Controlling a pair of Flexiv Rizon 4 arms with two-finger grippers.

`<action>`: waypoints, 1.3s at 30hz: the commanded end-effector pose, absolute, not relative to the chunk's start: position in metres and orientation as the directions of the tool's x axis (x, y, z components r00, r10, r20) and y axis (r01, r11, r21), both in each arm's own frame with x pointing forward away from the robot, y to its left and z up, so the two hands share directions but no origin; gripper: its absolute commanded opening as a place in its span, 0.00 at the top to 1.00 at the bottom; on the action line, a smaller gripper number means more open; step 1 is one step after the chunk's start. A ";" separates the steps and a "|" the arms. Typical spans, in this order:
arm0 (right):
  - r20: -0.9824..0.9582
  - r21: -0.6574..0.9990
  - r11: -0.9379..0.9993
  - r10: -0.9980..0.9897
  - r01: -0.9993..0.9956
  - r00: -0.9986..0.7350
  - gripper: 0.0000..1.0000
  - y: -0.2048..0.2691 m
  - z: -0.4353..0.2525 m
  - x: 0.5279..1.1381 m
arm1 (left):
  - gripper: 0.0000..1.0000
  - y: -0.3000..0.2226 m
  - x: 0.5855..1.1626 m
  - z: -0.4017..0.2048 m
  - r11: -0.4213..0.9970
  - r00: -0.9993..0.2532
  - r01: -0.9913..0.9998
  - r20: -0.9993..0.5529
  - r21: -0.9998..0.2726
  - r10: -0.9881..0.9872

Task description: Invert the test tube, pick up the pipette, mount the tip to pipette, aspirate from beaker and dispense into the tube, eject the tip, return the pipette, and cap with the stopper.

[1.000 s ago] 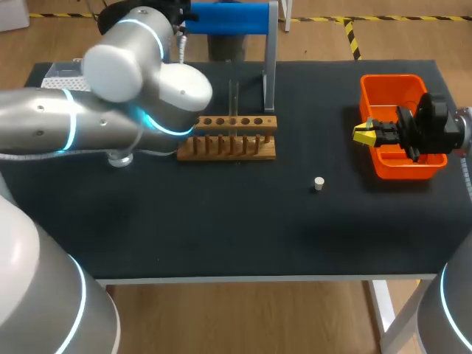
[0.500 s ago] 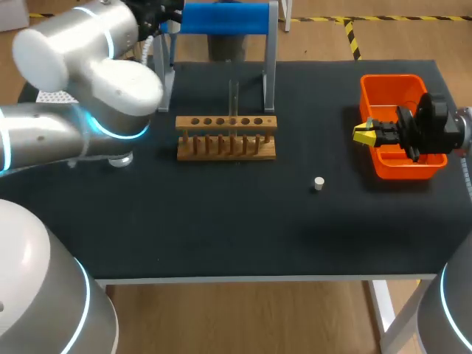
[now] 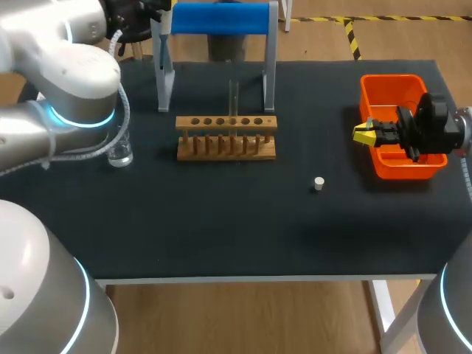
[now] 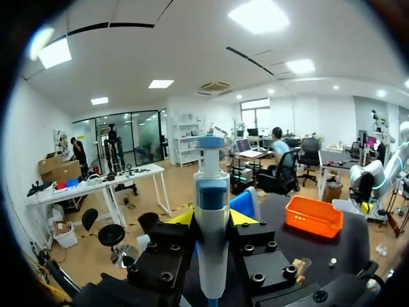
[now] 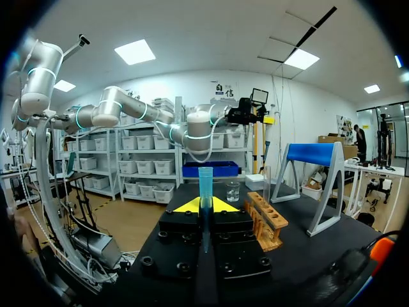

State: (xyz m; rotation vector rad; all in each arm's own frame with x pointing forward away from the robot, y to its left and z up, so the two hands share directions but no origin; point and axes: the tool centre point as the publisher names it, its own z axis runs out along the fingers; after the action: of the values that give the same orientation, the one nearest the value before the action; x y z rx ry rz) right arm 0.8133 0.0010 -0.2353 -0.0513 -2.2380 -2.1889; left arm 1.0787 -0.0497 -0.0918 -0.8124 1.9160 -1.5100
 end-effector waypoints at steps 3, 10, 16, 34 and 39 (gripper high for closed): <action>0.030 0.999 0.025 0.019 0.030 -0.999 1.00 0.001 -0.235 0.812 | 1.00 -0.048 1.067 -0.089 0.184 -0.761 -0.081 -0.058 -0.980 -0.647; 0.030 0.999 0.025 0.019 0.030 -0.999 1.00 0.001 -0.235 0.812 | 1.00 -0.058 1.023 -0.079 0.156 -0.830 0.002 -0.088 -0.988 -0.550; 0.030 0.999 0.025 0.019 0.030 -0.999 1.00 0.001 -0.235 0.812 | 1.00 -0.070 0.985 -0.070 0.134 -0.861 0.041 -0.103 -0.990 -0.499; 0.030 0.999 0.025 0.019 0.030 -0.999 1.00 0.001 -0.235 0.812 | 1.00 -0.122 0.916 -0.052 0.020 -0.954 0.039 -0.043 -0.999 -0.296; 0.030 0.999 0.025 0.019 0.030 -0.999 1.00 0.001 -0.235 0.812 | 1.00 -0.139 0.905 -0.051 0.011 -0.967 0.008 -0.010 -1.000 -0.254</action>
State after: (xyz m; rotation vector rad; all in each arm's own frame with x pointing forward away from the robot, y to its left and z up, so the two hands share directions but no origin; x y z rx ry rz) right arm 0.8133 0.0010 -0.2352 -0.0515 -2.2382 -2.1889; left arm 0.9039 -0.1332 -0.0515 -0.2558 2.0821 -2.0685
